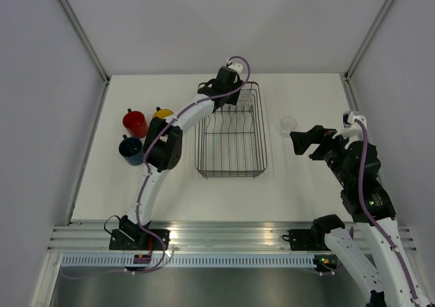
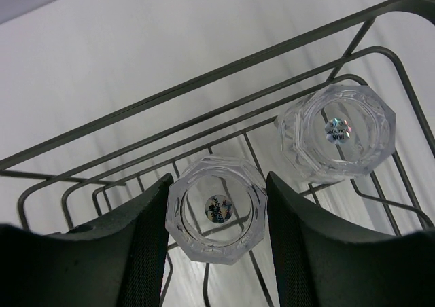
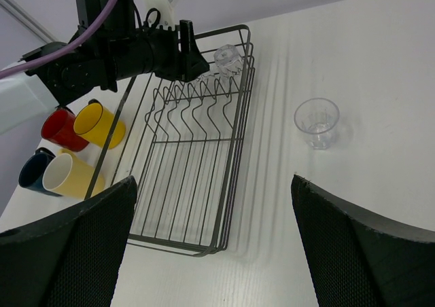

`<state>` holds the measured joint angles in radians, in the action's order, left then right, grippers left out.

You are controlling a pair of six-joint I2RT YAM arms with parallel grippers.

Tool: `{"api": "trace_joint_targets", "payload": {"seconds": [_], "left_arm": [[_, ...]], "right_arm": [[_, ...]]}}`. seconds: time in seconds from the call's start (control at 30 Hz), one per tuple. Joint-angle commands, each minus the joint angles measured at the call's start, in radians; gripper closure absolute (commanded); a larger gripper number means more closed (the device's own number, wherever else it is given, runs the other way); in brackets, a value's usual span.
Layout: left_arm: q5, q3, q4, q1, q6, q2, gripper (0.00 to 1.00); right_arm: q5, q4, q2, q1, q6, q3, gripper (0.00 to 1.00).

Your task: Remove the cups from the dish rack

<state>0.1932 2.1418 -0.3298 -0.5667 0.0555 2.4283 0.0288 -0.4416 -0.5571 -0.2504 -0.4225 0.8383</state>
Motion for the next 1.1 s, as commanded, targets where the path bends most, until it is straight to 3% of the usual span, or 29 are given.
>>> {"api": "trace_joint_targets", "payload": {"seconds": [0.0,0.37,0.63,0.77,0.93,1.07], "left_arm": [[0.026,-0.009,0.009,0.005,0.001,-0.159,0.98],[-0.098,-0.12,0.02,0.005,0.084,-0.392,0.98],[-0.434,-0.238,0.075,0.005,0.322,-0.613,0.98],[-0.608,-0.422,0.237,0.005,0.475,-0.713,0.98],[-0.71,-0.606,0.472,0.002,0.694,-0.802,0.98],[-0.782,-0.785,0.774,0.002,0.897,-0.85,0.98]], "right_arm": [[0.016,0.026,0.002,0.002,-0.001,-0.002,0.02],[0.098,0.087,-0.026,0.003,-0.022,-0.013,0.02],[0.334,0.274,-0.059,0.003,-0.122,-0.08,0.02],[0.422,0.375,-0.089,0.003,-0.147,-0.085,0.02],[0.477,0.429,-0.124,0.003,-0.159,-0.079,0.02],[0.502,0.48,-0.145,0.003,-0.174,-0.081,0.02]]}}
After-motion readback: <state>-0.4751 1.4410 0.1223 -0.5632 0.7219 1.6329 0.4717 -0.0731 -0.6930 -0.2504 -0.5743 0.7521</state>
